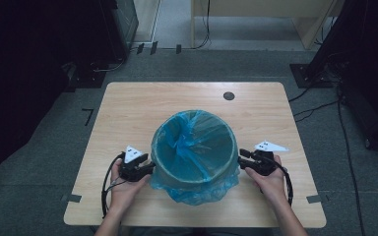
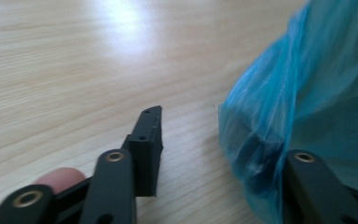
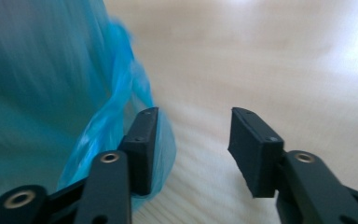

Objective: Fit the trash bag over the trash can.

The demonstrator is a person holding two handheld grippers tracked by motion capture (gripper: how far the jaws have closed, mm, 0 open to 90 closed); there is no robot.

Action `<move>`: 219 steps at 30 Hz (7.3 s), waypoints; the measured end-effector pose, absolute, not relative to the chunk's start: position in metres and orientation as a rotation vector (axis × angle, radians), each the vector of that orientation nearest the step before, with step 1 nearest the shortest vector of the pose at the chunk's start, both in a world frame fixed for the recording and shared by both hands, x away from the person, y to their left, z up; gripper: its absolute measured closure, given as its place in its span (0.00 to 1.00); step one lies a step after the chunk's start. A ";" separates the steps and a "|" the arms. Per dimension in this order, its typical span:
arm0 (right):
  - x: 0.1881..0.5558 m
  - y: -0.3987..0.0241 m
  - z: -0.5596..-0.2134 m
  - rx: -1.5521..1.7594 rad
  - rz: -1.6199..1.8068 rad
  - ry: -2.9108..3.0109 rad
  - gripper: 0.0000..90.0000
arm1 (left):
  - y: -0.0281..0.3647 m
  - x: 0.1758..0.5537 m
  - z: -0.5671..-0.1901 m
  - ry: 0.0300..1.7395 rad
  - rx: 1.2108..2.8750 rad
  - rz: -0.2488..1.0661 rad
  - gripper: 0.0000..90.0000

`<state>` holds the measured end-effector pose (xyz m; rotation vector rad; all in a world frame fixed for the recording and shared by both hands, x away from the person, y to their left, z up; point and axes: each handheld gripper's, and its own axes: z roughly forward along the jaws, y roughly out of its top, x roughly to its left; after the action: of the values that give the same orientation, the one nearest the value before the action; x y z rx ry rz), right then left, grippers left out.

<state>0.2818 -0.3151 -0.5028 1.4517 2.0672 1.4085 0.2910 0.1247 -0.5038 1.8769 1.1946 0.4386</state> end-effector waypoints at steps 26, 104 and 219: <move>0.263 -0.300 -0.488 1.387 1.331 1.924 0.61 | 0.151 0.291 -0.484 1.194 1.677 0.249 0.31; 0.151 -0.266 -0.454 0.930 1.791 1.833 0.49 | 0.127 0.278 -0.492 1.109 1.726 0.279 0.87; 0.180 -0.177 -0.495 0.766 1.301 2.050 1.00 | 0.077 0.243 -0.460 0.824 1.596 0.214 0.37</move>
<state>0.1802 -0.1773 -0.4946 0.7657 2.0504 1.3013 0.2432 0.0767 -0.4603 1.5963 0.8239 0.2140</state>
